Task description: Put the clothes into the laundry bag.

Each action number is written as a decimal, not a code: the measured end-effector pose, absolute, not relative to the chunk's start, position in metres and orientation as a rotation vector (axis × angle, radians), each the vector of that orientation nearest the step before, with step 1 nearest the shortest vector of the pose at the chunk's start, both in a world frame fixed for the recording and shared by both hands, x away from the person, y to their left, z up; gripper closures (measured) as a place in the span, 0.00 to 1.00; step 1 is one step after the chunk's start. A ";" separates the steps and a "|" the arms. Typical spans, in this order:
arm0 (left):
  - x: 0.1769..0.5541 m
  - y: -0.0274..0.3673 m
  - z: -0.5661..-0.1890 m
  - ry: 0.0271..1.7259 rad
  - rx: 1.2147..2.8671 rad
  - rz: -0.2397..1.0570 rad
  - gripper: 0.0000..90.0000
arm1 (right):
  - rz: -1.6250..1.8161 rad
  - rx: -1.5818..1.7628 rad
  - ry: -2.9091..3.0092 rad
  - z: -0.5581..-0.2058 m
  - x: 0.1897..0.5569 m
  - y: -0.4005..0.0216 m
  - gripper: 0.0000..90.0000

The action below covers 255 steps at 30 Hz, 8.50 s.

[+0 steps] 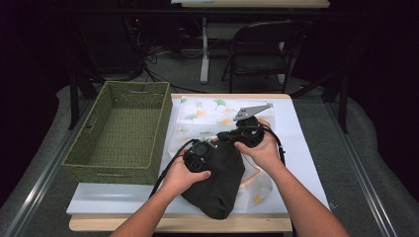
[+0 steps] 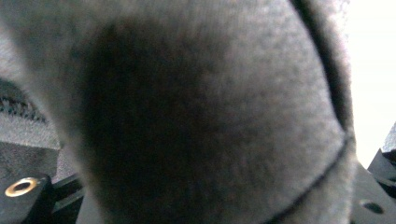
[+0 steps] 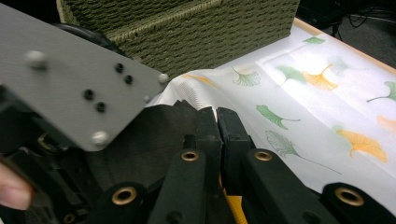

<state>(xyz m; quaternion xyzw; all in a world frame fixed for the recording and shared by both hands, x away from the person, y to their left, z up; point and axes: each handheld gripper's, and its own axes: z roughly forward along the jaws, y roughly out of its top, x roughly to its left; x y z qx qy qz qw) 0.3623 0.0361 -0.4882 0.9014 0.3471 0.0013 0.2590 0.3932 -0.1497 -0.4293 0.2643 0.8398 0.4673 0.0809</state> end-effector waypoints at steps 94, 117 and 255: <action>0.364 0.035 -0.482 0.966 2.262 0.040 0.65 | 1.590 0.807 2.325 -0.448 0.361 -0.163 0.98; 0.378 0.034 -0.495 1.021 2.250 0.095 0.49 | 1.556 0.842 2.335 -0.455 0.366 -0.167 0.98; 0.381 0.029 -0.492 1.067 2.209 0.078 0.60 | 1.563 0.845 2.338 -0.454 0.361 -0.167 0.98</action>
